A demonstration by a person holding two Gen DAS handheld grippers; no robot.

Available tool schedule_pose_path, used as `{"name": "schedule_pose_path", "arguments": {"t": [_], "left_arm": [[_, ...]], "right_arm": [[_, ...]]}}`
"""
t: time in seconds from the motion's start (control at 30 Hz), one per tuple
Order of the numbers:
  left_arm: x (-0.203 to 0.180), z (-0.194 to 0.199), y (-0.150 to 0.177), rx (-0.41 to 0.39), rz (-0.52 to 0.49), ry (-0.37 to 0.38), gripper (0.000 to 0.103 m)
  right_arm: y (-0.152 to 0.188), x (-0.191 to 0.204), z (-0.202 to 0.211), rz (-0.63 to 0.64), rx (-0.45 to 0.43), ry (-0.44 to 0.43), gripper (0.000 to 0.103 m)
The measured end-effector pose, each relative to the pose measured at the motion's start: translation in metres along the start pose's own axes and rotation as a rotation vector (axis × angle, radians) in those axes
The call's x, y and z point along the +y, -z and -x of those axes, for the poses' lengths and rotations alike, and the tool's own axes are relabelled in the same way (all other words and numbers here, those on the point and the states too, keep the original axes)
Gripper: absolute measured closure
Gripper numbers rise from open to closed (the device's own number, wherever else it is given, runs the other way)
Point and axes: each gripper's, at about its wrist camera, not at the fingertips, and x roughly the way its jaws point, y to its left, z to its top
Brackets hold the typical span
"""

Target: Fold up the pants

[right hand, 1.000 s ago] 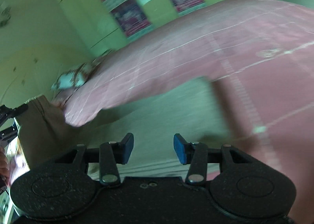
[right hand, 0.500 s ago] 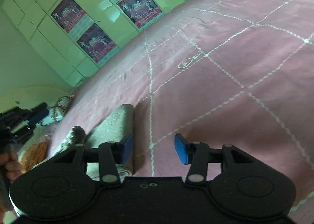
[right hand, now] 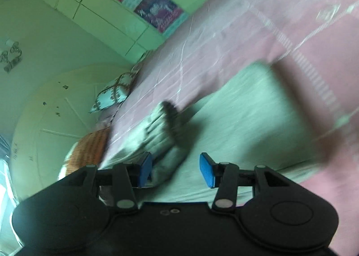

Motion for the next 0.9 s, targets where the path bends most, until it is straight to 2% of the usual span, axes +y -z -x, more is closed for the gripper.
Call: {"name": "schedule_pose_path", "arguments": {"t": [0.13,0.27,0.3,0.4,0.53,0.63,0.7,0.77,0.8,0.9], "left_arm": [[0.033,-0.002,0.012,-0.002,0.016,-0.038,0.087],[0.049,-0.015,0.009,-0.008,0.021,-0.034,0.087],[0.051,-0.018,0.008,-0.008,0.029,-0.029,0.087],[0.062,-0.027,0.009,-0.01,0.06,-0.02,0.087],[0.071,-0.036,0.009,-0.013,0.088,-0.008,0.087],[0.073,-0.038,0.011,-0.013,0.103,-0.002,0.087],[0.07,-0.038,0.012,-0.005,0.108,0.044,0.087],[0.06,-0.034,0.014,-0.012,0.088,0.159,0.087],[0.05,-0.03,0.016,-0.022,0.052,0.188,0.087],[0.018,-0.026,0.027,-0.01,-0.029,0.225,0.087]], "right_arm": [[0.003,0.01,-0.028,-0.087,0.025,-0.021,0.062],[0.013,0.018,-0.043,-0.153,0.043,-0.021,0.062],[0.015,0.016,-0.045,-0.184,0.043,-0.033,0.054],[0.022,0.013,-0.046,-0.284,-0.022,-0.053,0.042],[0.016,0.006,-0.059,-0.408,-0.02,-0.06,0.04],[0.009,0.009,-0.074,-0.431,0.018,-0.015,0.037],[0.006,0.012,-0.082,-0.423,0.023,0.009,0.033],[0.003,0.015,-0.091,-0.399,0.057,0.071,0.039],[0.002,0.018,-0.091,-0.386,0.068,0.084,0.041],[0.007,0.02,-0.079,-0.387,0.074,0.08,0.042]]}}
